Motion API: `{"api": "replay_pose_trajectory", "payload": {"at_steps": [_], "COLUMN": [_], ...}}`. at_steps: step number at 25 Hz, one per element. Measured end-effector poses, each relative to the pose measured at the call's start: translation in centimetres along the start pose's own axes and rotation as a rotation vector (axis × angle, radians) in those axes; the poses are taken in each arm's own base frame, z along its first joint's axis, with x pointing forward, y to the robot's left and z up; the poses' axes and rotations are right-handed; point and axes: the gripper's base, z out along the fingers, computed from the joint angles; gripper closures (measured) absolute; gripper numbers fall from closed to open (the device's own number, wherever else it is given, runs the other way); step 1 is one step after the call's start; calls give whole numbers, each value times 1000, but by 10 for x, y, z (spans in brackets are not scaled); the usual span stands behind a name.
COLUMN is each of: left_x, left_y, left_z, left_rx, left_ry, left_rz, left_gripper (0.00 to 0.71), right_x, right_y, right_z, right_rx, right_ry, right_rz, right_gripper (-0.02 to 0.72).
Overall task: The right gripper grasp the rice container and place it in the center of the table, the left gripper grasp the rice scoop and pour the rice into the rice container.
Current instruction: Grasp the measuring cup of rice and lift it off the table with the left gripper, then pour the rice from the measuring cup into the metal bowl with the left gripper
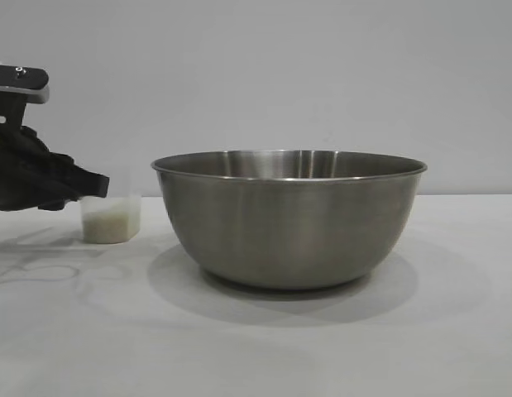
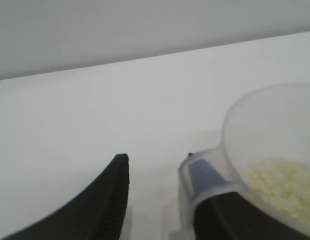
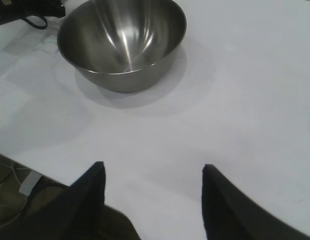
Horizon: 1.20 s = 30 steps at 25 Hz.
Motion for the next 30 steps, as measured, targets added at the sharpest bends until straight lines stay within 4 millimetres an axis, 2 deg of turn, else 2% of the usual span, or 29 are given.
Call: {"api": "replay_pose_trajectory", "payload": {"at_steps": [5,9,14,18,24,30], "left_x": [-8,-44,-96,-123,-135,-120], "left_y": [-2,-5,-17,-37,-81,-97], "left_z": [-1,-7,-22,-31,-43,-50], "left_rx": [24,71,179,280,386,513], "left_ry": [-20,-130,-346,-546,-815,-947], "left_rz": [41,163,517,858,1286,1678], "left_gripper": [710,710,710,710,710,710], "right_x": [0,0,0,0,0,0], "right_y": [0,0,0,0,0,0], "right_z": [0,0,0,0,0,0], "right_rx": [0,0,0,0,0,0], "right_ry": [0,0,0,0,0,0], "right_rz": [3,6,8,10,10,9], "right_gripper": [342,342,342,342,342,342]}}
